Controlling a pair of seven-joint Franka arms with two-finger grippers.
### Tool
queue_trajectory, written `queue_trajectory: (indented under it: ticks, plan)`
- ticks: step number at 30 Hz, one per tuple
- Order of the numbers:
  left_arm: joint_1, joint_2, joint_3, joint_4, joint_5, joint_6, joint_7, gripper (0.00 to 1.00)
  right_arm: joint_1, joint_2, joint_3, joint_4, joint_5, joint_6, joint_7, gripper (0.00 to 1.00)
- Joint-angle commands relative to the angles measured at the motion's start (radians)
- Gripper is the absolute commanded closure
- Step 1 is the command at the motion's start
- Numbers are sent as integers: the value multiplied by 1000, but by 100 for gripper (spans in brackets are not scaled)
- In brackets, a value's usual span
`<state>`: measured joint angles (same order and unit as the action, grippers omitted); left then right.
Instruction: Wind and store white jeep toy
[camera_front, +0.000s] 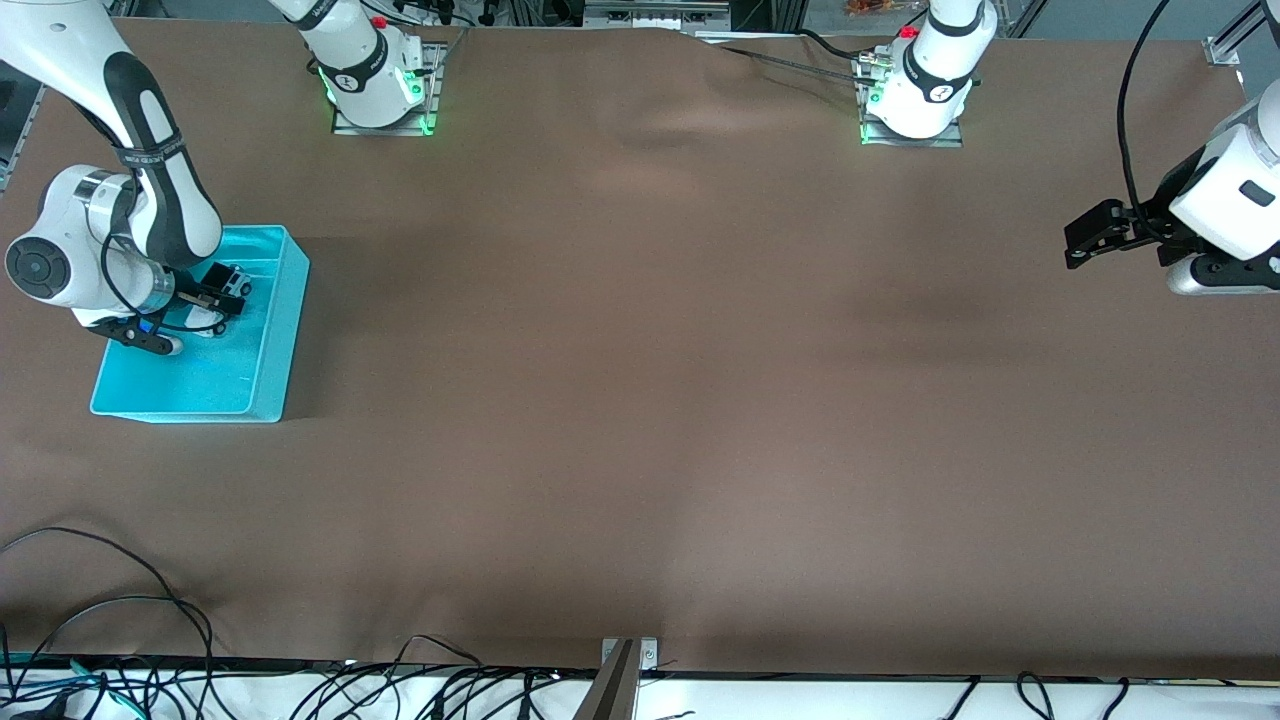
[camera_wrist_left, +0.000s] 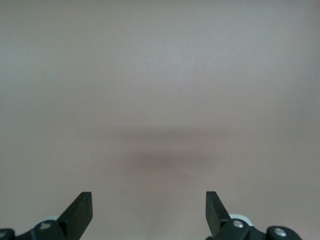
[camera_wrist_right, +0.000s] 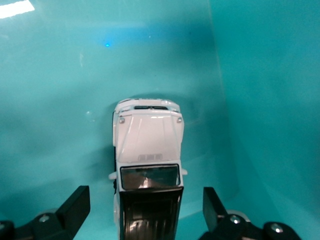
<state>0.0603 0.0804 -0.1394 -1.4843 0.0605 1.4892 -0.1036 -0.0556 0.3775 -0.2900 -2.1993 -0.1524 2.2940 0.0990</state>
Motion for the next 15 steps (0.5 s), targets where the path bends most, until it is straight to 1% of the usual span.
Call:
queue_trajectory:
  ticks: [1, 4, 8, 11, 15]
  plan:
    - [-7, 18, 0, 36, 13, -12, 18, 0, -10, -63, 12, -23, -19, -37, 4, 0]
    - [-7, 18, 0, 36, 13, -12, 18, 0, -9, -81, 14, -23, -18, -56, 5, 0]
    - [-7, 18, 0, 36, 13, -12, 18, 0, -9, -112, 43, -22, -13, -62, -4, 0]
    - [-7, 18, 0, 36, 13, -12, 18, 0, -9, -140, 49, -19, -12, -94, -4, 0]
    - [-7, 18, 0, 36, 13, -12, 16, 0, -7, -180, 72, -17, -10, -119, -4, 0]
